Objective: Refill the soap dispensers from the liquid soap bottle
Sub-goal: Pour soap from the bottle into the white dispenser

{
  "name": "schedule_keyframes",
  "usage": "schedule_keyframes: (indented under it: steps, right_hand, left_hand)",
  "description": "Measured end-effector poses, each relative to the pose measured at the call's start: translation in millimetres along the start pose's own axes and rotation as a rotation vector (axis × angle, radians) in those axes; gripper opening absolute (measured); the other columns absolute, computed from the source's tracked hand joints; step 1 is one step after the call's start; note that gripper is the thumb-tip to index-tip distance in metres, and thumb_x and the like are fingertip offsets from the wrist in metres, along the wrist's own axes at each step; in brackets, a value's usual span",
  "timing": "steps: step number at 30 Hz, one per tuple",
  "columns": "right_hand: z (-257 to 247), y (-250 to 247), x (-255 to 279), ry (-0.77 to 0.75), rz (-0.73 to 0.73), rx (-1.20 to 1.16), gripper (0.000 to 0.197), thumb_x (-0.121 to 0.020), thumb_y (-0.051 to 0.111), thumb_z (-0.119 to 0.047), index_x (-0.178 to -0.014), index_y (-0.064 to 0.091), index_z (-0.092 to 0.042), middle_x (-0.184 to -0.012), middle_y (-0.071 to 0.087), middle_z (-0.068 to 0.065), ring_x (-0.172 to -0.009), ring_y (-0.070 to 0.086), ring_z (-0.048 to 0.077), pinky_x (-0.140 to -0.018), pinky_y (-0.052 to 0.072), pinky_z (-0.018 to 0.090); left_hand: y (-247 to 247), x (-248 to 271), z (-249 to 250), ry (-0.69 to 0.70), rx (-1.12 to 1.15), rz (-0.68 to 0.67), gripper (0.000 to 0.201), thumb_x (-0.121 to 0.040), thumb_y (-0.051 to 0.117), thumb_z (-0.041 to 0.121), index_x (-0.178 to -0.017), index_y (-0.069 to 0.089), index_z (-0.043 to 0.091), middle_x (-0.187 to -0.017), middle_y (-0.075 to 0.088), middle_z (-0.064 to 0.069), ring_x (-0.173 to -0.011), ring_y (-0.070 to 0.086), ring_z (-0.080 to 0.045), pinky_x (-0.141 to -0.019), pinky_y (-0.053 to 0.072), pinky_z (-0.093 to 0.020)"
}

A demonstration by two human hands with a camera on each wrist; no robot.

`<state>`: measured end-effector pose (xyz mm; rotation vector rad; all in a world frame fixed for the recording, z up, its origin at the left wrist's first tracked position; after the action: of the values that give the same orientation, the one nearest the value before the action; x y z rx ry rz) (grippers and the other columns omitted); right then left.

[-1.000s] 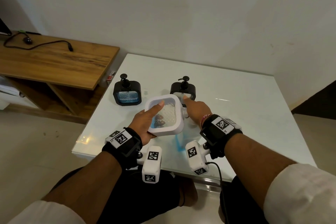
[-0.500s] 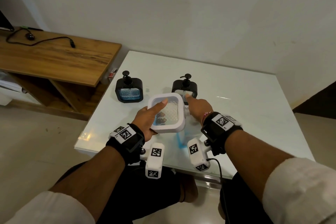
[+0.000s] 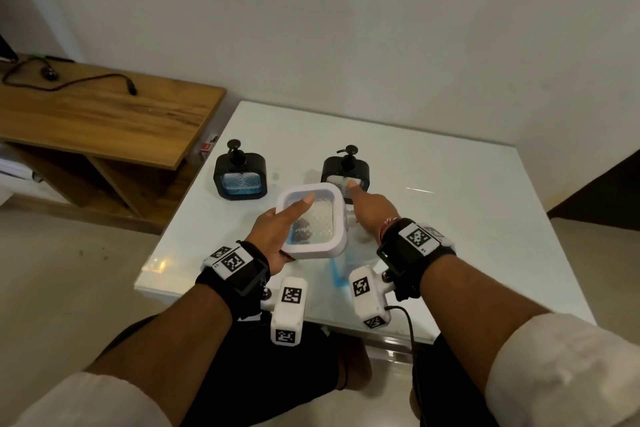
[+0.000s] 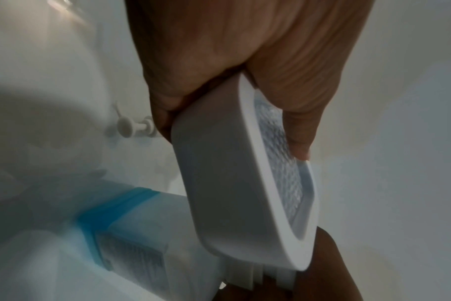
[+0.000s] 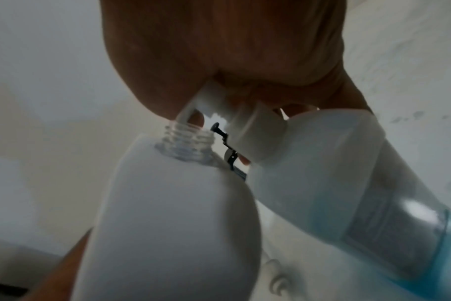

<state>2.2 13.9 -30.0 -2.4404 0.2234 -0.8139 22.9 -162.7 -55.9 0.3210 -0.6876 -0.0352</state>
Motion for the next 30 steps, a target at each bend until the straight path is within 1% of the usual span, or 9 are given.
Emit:
schedule_keyframes:
  steps: [4,6,11,15,19,22,26,28,30]
  right_hand:
    - [-6.9,-0.2,2.3,-0.037,-0.043,-0.029,0.063,-0.1,0.03,-0.056,-0.138,0.05,-0.01,-0.14,0.051,0.016,-0.127,0.048,0.03,-0.11,0.034,0.036]
    - [-4.8,-0.5,0.6,-0.017,-0.016,0.016,0.066,-0.1,0.03,-0.057,-0.138,0.049,-0.007,-0.139,0.052,0.016,-0.125,0.049,0.03,-0.106,0.034,0.036]
    - [0.5,0.2,0.3,-0.007,-0.02,0.043,0.068,-0.099,0.031,-0.058,-0.137,0.049,-0.006,-0.139,0.052,0.017,-0.124,0.05,0.031,-0.104,0.035,0.037]
    - [-7.4,-3.4,0.8,-0.032,-0.054,0.006,0.067,-0.1,0.027,-0.058,-0.136,0.052,-0.008,-0.138,0.052,0.017,-0.126,0.049,0.03,-0.107,0.032,0.036]
    - [-5.9,-0.8,-2.0,-0.009,-0.027,0.055,0.068,-0.099,0.03,-0.059,-0.137,0.05,-0.007,-0.139,0.051,0.017,-0.125,0.049,0.031,-0.104,0.033,0.035]
    - [-3.6,-1.5,0.3,-0.013,-0.023,0.071,0.069,-0.098,0.032,-0.06,-0.138,0.05,-0.006,-0.14,0.051,0.017,-0.125,0.049,0.031,-0.103,0.034,0.035]
    - [-8.6,-4.1,2.7,-0.027,-0.058,0.03,0.067,-0.099,0.03,-0.059,-0.141,0.047,-0.01,-0.143,0.048,0.015,-0.129,0.046,0.03,-0.107,0.031,0.035]
    - [-9.9,-3.8,2.8,-0.033,-0.071,-0.001,0.066,-0.099,0.029,-0.06,-0.141,0.046,-0.012,-0.142,0.049,0.014,-0.129,0.046,0.029,-0.108,0.031,0.036]
    - [-8.6,-3.5,2.0,-0.025,-0.056,0.015,0.066,-0.099,0.028,-0.059,-0.14,0.048,-0.011,-0.14,0.05,0.015,-0.127,0.047,0.029,-0.106,0.032,0.035]
  left_hand:
    - [0.0,1.7,0.2,-0.002,0.016,-0.005,0.058,-0.076,0.083,0.037,-0.127,0.068,0.013,-0.123,0.072,-0.017,-0.103,0.07,-0.036,-0.095,0.055,-0.058]
    - [-0.4,0.0,1.5,0.002,0.016,0.005,0.054,-0.079,0.082,0.036,-0.125,0.068,0.013,-0.122,0.072,-0.017,-0.108,0.07,-0.037,-0.097,0.053,-0.062]
    - [0.7,2.2,1.7,0.007,0.014,0.002,0.074,-0.059,0.086,0.041,-0.125,0.069,0.012,-0.124,0.071,-0.018,-0.106,0.071,-0.037,-0.093,0.056,-0.06]
    - [3.1,3.9,3.7,-0.002,0.011,-0.022,0.071,-0.06,0.085,0.04,-0.124,0.069,0.013,-0.127,0.069,-0.02,-0.104,0.069,-0.036,-0.096,0.054,-0.062]
    - [3.1,1.1,4.1,-0.007,0.016,-0.018,0.057,-0.074,0.085,0.035,-0.123,0.068,0.014,-0.131,0.067,-0.021,-0.102,0.068,-0.035,-0.097,0.053,-0.062]
    - [3.6,1.2,3.3,-0.012,0.005,-0.015,0.069,-0.06,0.088,0.039,-0.122,0.07,0.014,-0.132,0.066,-0.022,-0.102,0.067,-0.036,-0.096,0.053,-0.063]
    - [2.9,-0.1,1.0,-0.013,0.021,-0.027,0.064,-0.063,0.086,0.038,-0.121,0.07,0.015,-0.13,0.068,-0.021,-0.102,0.066,-0.035,-0.095,0.054,-0.061]
    - [2.7,-0.7,-0.5,-0.022,0.021,-0.036,0.064,-0.059,0.086,0.04,-0.116,0.071,0.018,-0.128,0.067,-0.021,-0.103,0.065,-0.034,-0.099,0.052,-0.062]
    - [2.3,-2.8,-1.5,-0.025,0.035,-0.038,0.067,-0.057,0.087,0.04,-0.118,0.07,0.017,-0.132,0.065,-0.022,-0.103,0.064,-0.035,-0.1,0.05,-0.064]
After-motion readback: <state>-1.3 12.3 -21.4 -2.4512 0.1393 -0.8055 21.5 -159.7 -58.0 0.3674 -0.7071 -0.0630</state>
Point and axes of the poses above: each hand's wrist, its own x-axis away from the middle knuckle, its own y-axis out of the palm, z = x × y, the point moved 4 cm from there along -x, towards the middle knuckle
